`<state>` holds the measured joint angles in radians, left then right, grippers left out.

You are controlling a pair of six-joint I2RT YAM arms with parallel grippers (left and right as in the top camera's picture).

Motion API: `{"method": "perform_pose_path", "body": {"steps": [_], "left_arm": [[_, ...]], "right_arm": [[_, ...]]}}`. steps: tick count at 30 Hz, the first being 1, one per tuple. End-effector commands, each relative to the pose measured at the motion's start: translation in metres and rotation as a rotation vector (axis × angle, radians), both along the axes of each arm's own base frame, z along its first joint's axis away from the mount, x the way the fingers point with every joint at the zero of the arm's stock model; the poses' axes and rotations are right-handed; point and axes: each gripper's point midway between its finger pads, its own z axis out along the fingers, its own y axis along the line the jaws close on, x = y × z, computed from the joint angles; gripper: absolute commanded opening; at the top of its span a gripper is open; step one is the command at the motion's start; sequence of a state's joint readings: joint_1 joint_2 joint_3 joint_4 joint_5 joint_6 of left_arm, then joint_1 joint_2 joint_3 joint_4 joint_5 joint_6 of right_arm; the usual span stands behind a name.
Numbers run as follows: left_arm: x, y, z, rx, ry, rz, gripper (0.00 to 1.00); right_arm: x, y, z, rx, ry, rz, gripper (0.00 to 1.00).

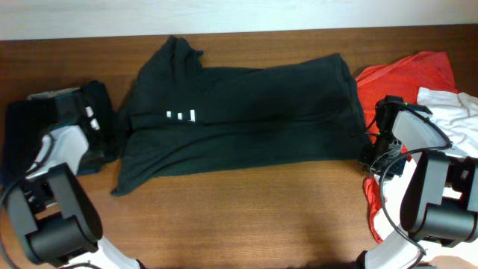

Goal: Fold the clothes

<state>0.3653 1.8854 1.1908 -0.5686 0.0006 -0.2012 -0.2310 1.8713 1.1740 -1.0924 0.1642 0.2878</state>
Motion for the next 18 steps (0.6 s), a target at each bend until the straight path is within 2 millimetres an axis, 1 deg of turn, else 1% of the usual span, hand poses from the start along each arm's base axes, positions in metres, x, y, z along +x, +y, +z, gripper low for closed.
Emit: {"method": "perform_pose_path", "body": {"steps": [1,3,4,6,7,8,9,10,12,13,14,15,16,17,18], "left_arm": [[0.007,0.053,0.027,0.028,-0.084,0.095,0.15],[0.013,0.056,0.035,0.009,-0.115,0.096,0.15],[0.018,0.046,0.04,-0.035,-0.131,0.072,0.17],[0.025,0.017,0.046,-0.137,-0.139,0.01,0.25],[0.027,-0.006,0.048,-0.193,-0.131,-0.054,0.27],[0.027,-0.032,0.05,-0.249,-0.115,-0.127,0.29],[0.02,-0.061,0.048,-0.29,-0.065,-0.186,0.32],[0.009,-0.085,0.044,-0.309,0.01,-0.224,0.37],[-0.015,-0.104,0.039,-0.332,0.124,-0.246,0.41],[-0.028,-0.106,0.037,-0.316,0.189,-0.246,0.41],[-0.043,-0.102,0.033,-0.264,0.265,-0.235,0.42],[-0.056,-0.09,0.029,-0.181,0.336,-0.19,0.42],[-0.064,-0.081,0.026,-0.13,0.373,-0.151,0.43],[-0.071,-0.075,0.022,-0.098,0.402,-0.115,0.48],[-0.078,-0.073,0.018,-0.088,0.421,-0.082,0.52]], "right_arm": [[-0.003,0.0,-0.003,-0.003,0.014,-0.007,0.27],[-0.003,0.0,-0.003,-0.003,0.014,-0.007,0.27],[-0.003,0.0,-0.003,-0.003,0.014,-0.007,0.28],[-0.003,0.0,-0.003,-0.003,0.014,-0.007,0.27],[-0.003,0.0,-0.003,-0.003,0.013,-0.007,0.28],[-0.003,0.0,-0.003,-0.003,0.014,-0.007,0.28],[-0.003,0.0,-0.003,-0.003,0.014,-0.007,0.29],[-0.003,0.0,-0.003,-0.003,0.014,-0.007,0.31],[-0.004,0.0,-0.003,-0.003,0.014,-0.007,0.36],[-0.004,0.0,-0.003,-0.003,0.014,-0.007,0.39],[-0.004,0.0,-0.003,-0.003,0.014,-0.007,0.4],[-0.004,0.0,-0.003,-0.003,0.014,-0.007,0.41],[-0.003,0.0,-0.003,-0.003,0.013,-0.007,0.41],[-0.003,0.001,-0.003,0.0,0.013,-0.007,0.43],[-0.003,0.001,-0.003,0.005,0.012,-0.009,0.49]]}}
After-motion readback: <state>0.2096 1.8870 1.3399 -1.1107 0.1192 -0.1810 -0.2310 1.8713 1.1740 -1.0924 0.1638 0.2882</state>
